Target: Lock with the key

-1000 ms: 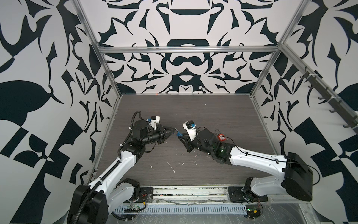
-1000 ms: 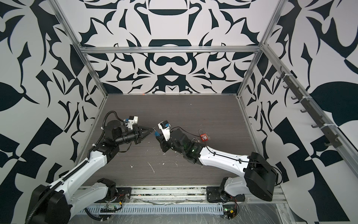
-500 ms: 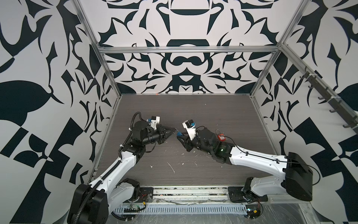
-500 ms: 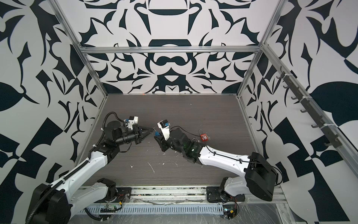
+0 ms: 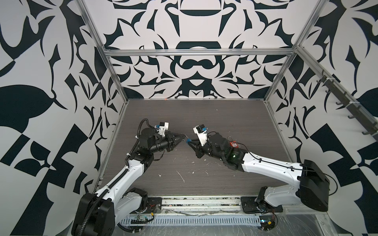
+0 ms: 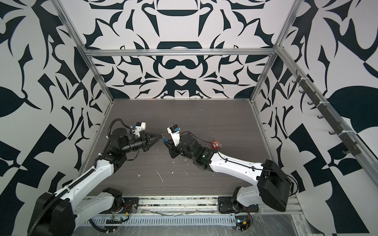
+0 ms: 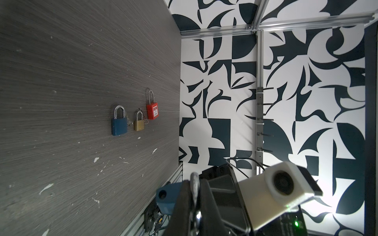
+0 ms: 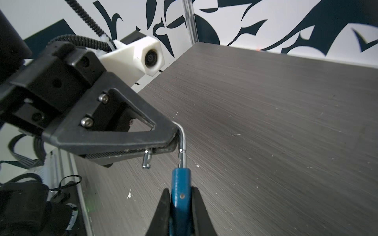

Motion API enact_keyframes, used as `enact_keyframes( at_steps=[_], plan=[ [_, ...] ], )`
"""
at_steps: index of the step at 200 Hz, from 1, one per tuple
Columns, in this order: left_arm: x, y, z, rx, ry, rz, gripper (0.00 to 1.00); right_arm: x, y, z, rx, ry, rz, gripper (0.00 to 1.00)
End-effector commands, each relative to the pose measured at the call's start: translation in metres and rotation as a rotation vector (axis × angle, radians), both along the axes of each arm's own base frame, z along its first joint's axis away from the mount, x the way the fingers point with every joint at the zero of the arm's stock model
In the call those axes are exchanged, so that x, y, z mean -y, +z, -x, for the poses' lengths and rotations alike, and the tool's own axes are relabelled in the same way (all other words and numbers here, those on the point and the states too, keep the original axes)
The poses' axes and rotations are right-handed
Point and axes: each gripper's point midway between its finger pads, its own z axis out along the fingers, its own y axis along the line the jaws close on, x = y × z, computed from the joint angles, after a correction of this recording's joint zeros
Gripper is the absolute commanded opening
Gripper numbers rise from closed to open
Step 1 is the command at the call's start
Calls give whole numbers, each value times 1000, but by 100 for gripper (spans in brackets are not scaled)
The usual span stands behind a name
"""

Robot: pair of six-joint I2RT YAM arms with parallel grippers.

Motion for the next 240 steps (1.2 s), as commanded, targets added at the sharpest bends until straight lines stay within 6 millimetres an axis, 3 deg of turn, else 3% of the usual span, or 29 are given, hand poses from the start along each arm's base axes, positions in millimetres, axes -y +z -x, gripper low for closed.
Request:
enact_keyframes(
  at_steps=[1, 15, 46, 72, 109, 135, 240],
  plan=[
    [2, 24, 8, 227, -66, -31, 57, -3, 36, 15, -189, 187, -171, 0],
    [-3, 19, 10, 278, -56, -102, 75, 7, 40, 19, -362, 266, -237, 0],
    [-10, 20, 13, 360, -49, -149, 78, 20, 50, 43, -486, 391, -247, 0],
    [-8, 22, 16, 391, -70, -125, 75, 23, 57, 57, -516, 461, -251, 0],
    [-5, 21, 21, 413, -106, -117, 65, 20, 62, 60, -560, 509, -292, 0],
    [-3, 26, 27, 446, -137, -102, 58, 18, 63, 59, -564, 514, -297, 0],
    [5, 23, 43, 450, -261, -46, 49, 27, 65, 41, -553, 478, -316, 0]
  ],
)
